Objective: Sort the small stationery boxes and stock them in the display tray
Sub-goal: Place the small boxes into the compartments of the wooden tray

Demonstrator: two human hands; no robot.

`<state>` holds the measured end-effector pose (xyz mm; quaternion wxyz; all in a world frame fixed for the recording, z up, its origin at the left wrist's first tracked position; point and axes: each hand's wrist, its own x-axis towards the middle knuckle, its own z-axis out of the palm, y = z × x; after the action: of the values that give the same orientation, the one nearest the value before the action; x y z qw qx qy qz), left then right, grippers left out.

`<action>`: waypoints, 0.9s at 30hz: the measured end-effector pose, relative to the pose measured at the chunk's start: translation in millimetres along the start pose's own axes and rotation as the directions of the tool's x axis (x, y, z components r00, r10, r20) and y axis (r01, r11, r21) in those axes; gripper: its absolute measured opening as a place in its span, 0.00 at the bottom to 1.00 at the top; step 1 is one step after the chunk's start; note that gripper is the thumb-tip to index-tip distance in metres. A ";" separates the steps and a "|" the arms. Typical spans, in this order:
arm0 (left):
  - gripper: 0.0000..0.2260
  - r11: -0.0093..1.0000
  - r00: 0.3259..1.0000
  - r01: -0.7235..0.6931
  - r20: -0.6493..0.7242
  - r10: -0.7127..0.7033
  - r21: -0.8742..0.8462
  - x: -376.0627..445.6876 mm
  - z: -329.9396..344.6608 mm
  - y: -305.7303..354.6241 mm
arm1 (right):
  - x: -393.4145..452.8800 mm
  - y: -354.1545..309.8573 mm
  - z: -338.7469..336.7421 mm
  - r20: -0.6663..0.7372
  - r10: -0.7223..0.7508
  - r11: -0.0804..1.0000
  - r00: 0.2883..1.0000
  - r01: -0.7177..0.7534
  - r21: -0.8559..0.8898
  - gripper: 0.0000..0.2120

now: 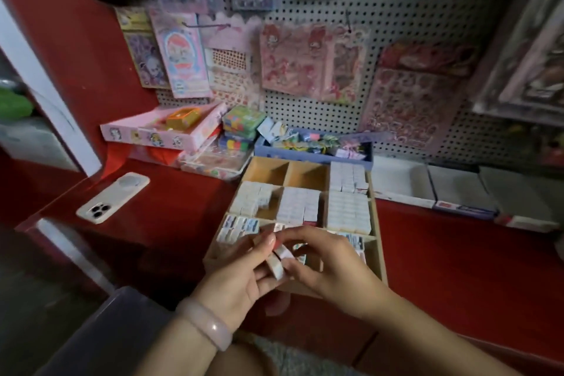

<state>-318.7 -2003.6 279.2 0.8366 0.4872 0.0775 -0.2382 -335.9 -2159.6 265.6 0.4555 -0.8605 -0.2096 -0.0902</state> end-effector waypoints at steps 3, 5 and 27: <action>0.07 0.998 0.998 0.047 0.031 -0.048 0.040 4.0 9.6 -7.1 | -10.9 12.4 -10.9 -0.014 0.018 1.000 1.000 -0.018 -0.024 0.16; 0.10 0.993 0.995 0.085 0.037 -0.088 0.076 8.8 9.8 -10.1 | -13.5 20.2 -16.3 -0.082 0.045 0.997 0.996 -0.050 -0.055 0.17; 0.11 0.997 0.997 0.071 -0.045 -0.070 0.027 31.4 -34.6 -8.1 | 73.6 94.9 -40.3 0.175 0.218 0.742 0.960 -0.047 -0.668 0.09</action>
<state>-291.5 -1987.5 243.7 0.8188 0.5010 0.1097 -0.2580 -226.5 -2219.4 243.2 0.0999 -0.9825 -0.1561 -0.0200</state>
